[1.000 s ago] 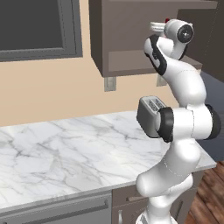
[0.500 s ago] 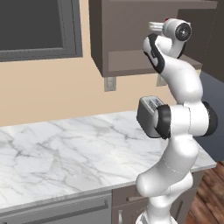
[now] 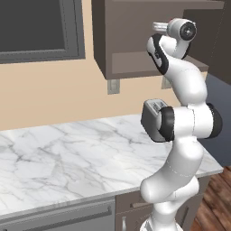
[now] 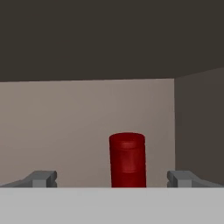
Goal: Get the candle and the liquor from the cabinet and move them to the dining counter.
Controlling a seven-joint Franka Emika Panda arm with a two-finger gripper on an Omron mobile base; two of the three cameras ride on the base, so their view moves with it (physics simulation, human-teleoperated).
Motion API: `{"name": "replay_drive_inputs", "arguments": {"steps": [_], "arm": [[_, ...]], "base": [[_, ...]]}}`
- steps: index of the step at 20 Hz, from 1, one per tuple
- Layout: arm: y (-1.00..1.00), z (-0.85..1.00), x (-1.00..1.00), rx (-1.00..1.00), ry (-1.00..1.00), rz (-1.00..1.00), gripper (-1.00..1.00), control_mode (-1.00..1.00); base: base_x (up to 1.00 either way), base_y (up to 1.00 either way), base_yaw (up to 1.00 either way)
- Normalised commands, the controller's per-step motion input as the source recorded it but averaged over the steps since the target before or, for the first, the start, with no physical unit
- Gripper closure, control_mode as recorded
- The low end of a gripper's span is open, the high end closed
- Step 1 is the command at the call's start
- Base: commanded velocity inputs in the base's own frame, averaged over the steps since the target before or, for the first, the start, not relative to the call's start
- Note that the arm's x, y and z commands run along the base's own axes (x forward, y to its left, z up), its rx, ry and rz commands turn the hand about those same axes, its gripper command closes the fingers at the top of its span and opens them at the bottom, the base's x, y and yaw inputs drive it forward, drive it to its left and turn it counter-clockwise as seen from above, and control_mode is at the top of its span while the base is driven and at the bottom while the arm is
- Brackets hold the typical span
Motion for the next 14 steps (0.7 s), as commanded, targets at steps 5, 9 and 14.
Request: {"name": "replay_drive_inputs", "arguments": {"steps": [5,9,14], "arm": [[0.0,0.0,0.0,0.0,0.0,0.0,-1.0,-1.0],[0.0,0.0,0.0,0.0,0.0,0.0,-1.0,-1.0],[0.0,0.0,0.0,0.0,0.0,0.0,-1.0,-1.0]], "base": [[0.0,0.0,0.0],[0.0,0.0,0.0],[0.0,0.0,0.0]]}}
